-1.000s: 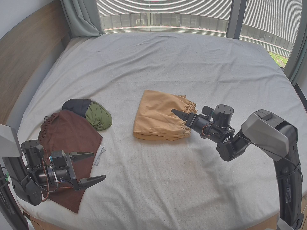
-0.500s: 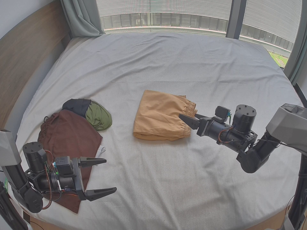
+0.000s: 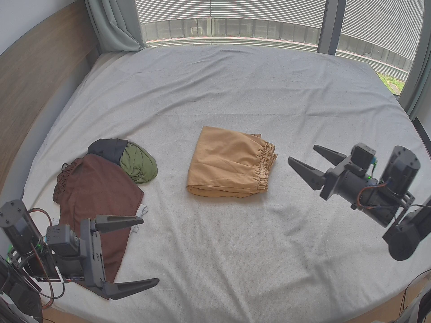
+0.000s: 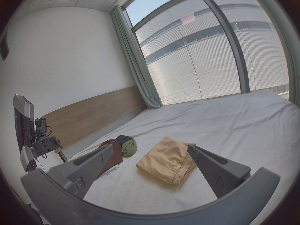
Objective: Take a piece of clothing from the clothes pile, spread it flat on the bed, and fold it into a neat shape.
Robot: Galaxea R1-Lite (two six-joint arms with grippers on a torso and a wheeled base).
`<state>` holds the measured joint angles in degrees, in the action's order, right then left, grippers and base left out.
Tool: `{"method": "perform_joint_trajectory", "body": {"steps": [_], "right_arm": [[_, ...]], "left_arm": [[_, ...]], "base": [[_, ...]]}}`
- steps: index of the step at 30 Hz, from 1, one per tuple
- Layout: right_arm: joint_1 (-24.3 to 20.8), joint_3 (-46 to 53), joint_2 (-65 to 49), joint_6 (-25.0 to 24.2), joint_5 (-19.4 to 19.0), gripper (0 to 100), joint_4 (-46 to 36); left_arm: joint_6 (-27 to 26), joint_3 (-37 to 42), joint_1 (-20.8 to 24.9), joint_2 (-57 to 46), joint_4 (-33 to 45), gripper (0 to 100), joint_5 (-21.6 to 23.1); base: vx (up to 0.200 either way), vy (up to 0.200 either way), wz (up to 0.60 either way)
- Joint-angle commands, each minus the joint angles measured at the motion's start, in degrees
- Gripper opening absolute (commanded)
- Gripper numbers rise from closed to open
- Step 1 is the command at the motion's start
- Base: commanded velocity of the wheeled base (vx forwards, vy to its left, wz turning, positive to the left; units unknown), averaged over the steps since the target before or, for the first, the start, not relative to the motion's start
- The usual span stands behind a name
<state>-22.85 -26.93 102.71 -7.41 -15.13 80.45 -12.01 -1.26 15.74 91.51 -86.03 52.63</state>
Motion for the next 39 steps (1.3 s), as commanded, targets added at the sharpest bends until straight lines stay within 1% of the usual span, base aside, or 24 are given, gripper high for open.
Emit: {"method": "perform_joint_trajectory", "body": {"steps": [1, 3, 7, 8, 9, 10, 12, 14, 16, 17, 20, 21, 22, 23, 24, 26, 27, 28, 32, 36, 37, 38, 39], "right_arm": [[0.43, 8.03, -17.28, 2.67, 2.03, 100, -0.55], [1.49, 9.88, -21.58, 2.67, 2.03, 100, -0.82], [6.59, 15.06, -30.9, 3.11, 1.94, 100, -2.31], [6.59, 15.06, -30.9, 3.11, 1.94, 100, -2.31], [8.26, 17.35, -35.12, 3.11, 1.94, 100, -3.1], [9.4, 18.32, -37.23, 3.11, 1.94, 100, -3.89], [11.16, 19.55, -41.18, 3.11, 1.94, 100, -5.65], [12.21, 20.34, -46.02, 3.02, 1.94, 100, -8.29], [12.74, 20.86, -49.18, 3.11, 2.03, 100, -10.84], [13.7, 21.22, -52.87, 3.11, 2.03, 100, -14.18], [16.34, 21.22, -59.99, 3.72, 1.68, 100, -20.86], [16.87, 21.22, -62.72, 4.07, 1.24, 100, -23.93], [17.04, 21.13, -65.26, 4.25, 0.8, 100, -26.74], [17.04, 21.13, -65.26, 4.25, 0.8, 100, -26.74], [17.13, 21.39, -69.75, 4.25, 0.19, 100, -32.02], [17.04, 22.18, -75.02, 4.25, 0.1, 100, -37.99], [17.04, 22.18, -75.02, 4.25, 0.1, 100, -37.99], [16.69, 22.71, -79.94, 4.25, 0.01, 100, -43.09], [16.34, 23.06, -86.97, 4.07, 0.1, 100, -51.88], [17.57, 23.24, -90.58, 4.07, 0.36, 100, -55.31], [18.63, 23.59, -91.98, 4.25, 0.36, 100, -56.1], [18.71, 23.59, -92.07, 4.25, 0.28, 100, -56.19], [19.33, 24.29, -93.39, 4.25, 0.28, 100, -56.72]], "left_arm": [[3.66, 1.26, 0.79, -13.03, 0.69, 100, -3.06], [5.33, 1.26, 0.87, -15.49, 1.13, 100, -6.22], [10.87, 1.26, 0.79, -19.88, 2.62, 100, -13.87], [10.87, 1.26, 0.79, -19.88, 2.62, 100, -13.87], [15.35, 1.26, 0.87, -21.73, 3.76, 100, -17.73], [17.46, 1.26, 0.87, -22.78, 4.82, 100, -20.11], [20.45, 1.26, 0.87, -24.81, 7.28, 100, -24.24], [21.85, 1.26, 1.31, -27.71, 10.27, 100, -26.35], [21.68, 1.26, 1.58, -29.99, 12.9, 100, -26.35], [21.5, 1.26, 2.46, -33.59, 15.98, 100, -26.26], [21.5, 1.26, 5.8, -41.33, 23.63, 100, -26.26], [21.5, 1.26, 6.85, -44.32, 27.67, 100, -26.26], [21.32, 1.26, 6.85, -46.87, 31.27, 100, -26.17], [21.32, 1.26, 6.85, -46.87, 31.27, 100, -26.17], [20.53, 1.26, 6.15, -51.09, 37.43, 100, -26.17], [20.09, 1.26, 5.18, -55.83, 42.96, 100, -26.17], [20.09, 1.26, 5.18, -55.83, 42.96, 100, -26.17], [20.09, 1.26, 4.48, -59.52, 47.09, 100, -26.17], [20.09, 1.26, 1.66, -64.53, 51.4, 100, -25.82], [20.01, 1.26, -1.24, -68.58, 54.3, 100, -24.94], [19.92, 1.26, -2.55, -70.77, 56.32, 100, -24.77], [19.92, 1.26, -2.64, -71.04, 56.5, 100, -24.68], [19.83, 1.26, -3.35, -73.15, 58.7, 100, -24.33]], "base": [[0.0, 0.0, 0.0], [0.0, 0.0, 0.0], [0.0, 0.0, 0.0], [0.0, 0.0, 0.0], [0.0, 0.0, 0.0], [0.0, 0.0, 0.0], [0.0, 0.0, 0.0], [0.0, 0.0, 0.0], [0.0, 0.0, 0.0], [0.0, 0.0, 0.0], [0.0, 0.0, 0.0], [0.0, 0.0, 0.0], [0.0, 0.0, 0.0], [0.0, 0.0, 0.0], [0.0, 0.0, 0.0], [0.0, 0.0, 0.0], [0.0, 0.0, 0.0], [0.0, 0.0, 0.0], [0.0, 0.0, 0.0], [0.0, 0.0, 0.0], [0.0, 0.0, 0.0], [0.0, 0.0, 0.0], [0.0, 0.0, 0.0]]}}
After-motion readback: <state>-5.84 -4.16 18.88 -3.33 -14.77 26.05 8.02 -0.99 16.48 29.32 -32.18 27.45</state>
